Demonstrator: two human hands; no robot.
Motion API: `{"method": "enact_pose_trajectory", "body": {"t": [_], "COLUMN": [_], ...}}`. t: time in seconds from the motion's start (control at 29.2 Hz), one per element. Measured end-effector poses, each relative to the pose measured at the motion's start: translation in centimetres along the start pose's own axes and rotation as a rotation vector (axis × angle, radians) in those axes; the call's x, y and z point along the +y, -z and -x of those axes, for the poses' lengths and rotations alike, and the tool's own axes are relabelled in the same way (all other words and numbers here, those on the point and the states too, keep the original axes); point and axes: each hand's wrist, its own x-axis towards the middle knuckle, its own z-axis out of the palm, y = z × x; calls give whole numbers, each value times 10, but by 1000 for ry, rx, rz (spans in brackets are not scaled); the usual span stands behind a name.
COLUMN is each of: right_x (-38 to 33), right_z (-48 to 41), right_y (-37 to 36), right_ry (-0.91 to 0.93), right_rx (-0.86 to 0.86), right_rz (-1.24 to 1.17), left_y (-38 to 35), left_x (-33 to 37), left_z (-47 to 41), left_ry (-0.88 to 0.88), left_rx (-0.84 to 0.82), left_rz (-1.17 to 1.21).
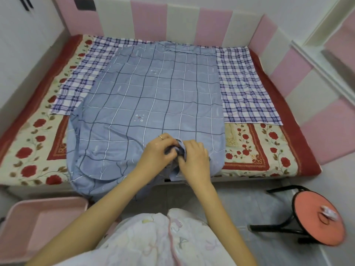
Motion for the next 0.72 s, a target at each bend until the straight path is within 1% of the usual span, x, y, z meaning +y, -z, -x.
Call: {"method": "enact_pose_trajectory", "body": {"t": [0.03,0.1,0.17,0.24,0.34,0.38,0.45,0.58,0.65,0.72], "right_x": [5,11,13,14,9,4,-6,-10,-8,-7], "right_z": [-1,-4,-6,-9,-10,-10,-11,-18,-21,-23], "right_y": [1,4,7,9,16,18,24,34,38,37], "right_ry": [14,32,23,23,115,144,176,150,129,150], "right_rx": [70,140,139,125,96,84,29,-193,-206,-231], "right_rz": [-26,-67,-111,-132,-87,-65,-36,6,17,39], "left_y": [1,3,5,9,11,9,1,-9,-5,4], "left_x": [-1,-4,-8,-11,-13,-12,-10,-13,-21,-31], "left_z": [1,2,4,5,9,9,12,22,30,40], "left_ry": [-14,-48,-78,-63,7,35,77,94,76,73], "left_rx": [2,-8,-31,-27,43,66,112,219,256,279], "left_rz": [-6,-25,-40,-52,-199,-240,-244,-264,-269,-254]}}
